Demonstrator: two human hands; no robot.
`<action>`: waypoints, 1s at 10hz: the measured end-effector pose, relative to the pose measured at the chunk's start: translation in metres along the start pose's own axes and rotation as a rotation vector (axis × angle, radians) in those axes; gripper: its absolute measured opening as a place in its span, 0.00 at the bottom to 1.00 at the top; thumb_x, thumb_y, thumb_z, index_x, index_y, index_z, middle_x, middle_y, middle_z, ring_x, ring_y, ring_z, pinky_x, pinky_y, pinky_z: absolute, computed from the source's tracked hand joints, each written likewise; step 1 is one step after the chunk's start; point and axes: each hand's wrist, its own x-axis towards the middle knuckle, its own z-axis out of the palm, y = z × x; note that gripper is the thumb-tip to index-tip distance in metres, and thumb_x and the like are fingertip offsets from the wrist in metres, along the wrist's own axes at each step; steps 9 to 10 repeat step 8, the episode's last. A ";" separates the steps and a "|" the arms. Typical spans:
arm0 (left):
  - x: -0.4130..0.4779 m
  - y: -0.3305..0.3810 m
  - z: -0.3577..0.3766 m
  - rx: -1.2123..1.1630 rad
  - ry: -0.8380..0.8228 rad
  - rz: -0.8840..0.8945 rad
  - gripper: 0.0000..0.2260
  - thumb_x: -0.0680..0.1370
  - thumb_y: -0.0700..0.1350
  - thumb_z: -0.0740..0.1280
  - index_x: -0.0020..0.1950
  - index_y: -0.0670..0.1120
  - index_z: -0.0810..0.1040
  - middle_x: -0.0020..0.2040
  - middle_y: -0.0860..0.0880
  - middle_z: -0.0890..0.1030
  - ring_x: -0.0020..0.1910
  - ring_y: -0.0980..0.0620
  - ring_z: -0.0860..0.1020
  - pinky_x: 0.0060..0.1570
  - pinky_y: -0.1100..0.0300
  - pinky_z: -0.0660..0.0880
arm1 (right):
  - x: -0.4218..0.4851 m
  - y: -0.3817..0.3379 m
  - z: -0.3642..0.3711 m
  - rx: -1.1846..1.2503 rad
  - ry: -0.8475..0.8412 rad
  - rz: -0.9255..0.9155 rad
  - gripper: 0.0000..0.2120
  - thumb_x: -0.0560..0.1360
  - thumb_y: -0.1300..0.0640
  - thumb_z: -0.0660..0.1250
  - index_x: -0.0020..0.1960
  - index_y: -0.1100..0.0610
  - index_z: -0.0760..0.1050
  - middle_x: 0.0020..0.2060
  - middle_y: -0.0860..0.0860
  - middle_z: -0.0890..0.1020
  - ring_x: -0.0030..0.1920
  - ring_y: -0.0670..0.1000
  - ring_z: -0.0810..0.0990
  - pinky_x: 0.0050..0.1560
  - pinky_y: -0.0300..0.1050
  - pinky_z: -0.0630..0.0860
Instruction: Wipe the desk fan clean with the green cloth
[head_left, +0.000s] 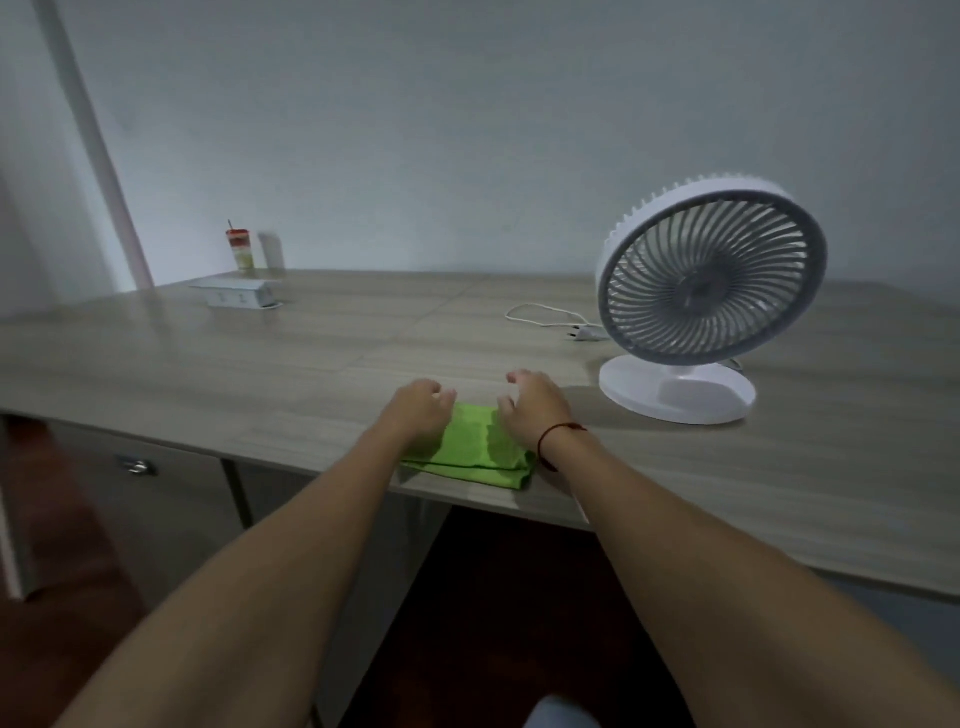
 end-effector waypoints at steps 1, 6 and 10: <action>0.003 -0.003 0.023 0.137 -0.159 0.055 0.23 0.83 0.49 0.51 0.73 0.36 0.63 0.75 0.37 0.63 0.75 0.41 0.62 0.72 0.51 0.60 | 0.007 -0.001 0.024 -0.158 -0.253 -0.063 0.20 0.80 0.52 0.56 0.65 0.63 0.71 0.67 0.61 0.74 0.67 0.59 0.73 0.66 0.49 0.69; 0.061 -0.025 0.030 0.294 -0.125 0.043 0.24 0.83 0.50 0.48 0.75 0.39 0.60 0.77 0.40 0.61 0.76 0.41 0.61 0.74 0.47 0.58 | 0.050 -0.005 0.050 -0.217 -0.228 -0.095 0.24 0.81 0.51 0.49 0.70 0.65 0.66 0.71 0.61 0.68 0.72 0.59 0.66 0.72 0.51 0.62; 0.040 0.022 0.034 0.245 0.027 0.011 0.25 0.81 0.56 0.51 0.70 0.41 0.69 0.70 0.39 0.72 0.69 0.39 0.70 0.68 0.48 0.66 | 0.031 0.024 -0.005 -0.140 -0.120 -0.056 0.24 0.80 0.46 0.52 0.64 0.63 0.71 0.65 0.63 0.75 0.65 0.62 0.73 0.66 0.54 0.69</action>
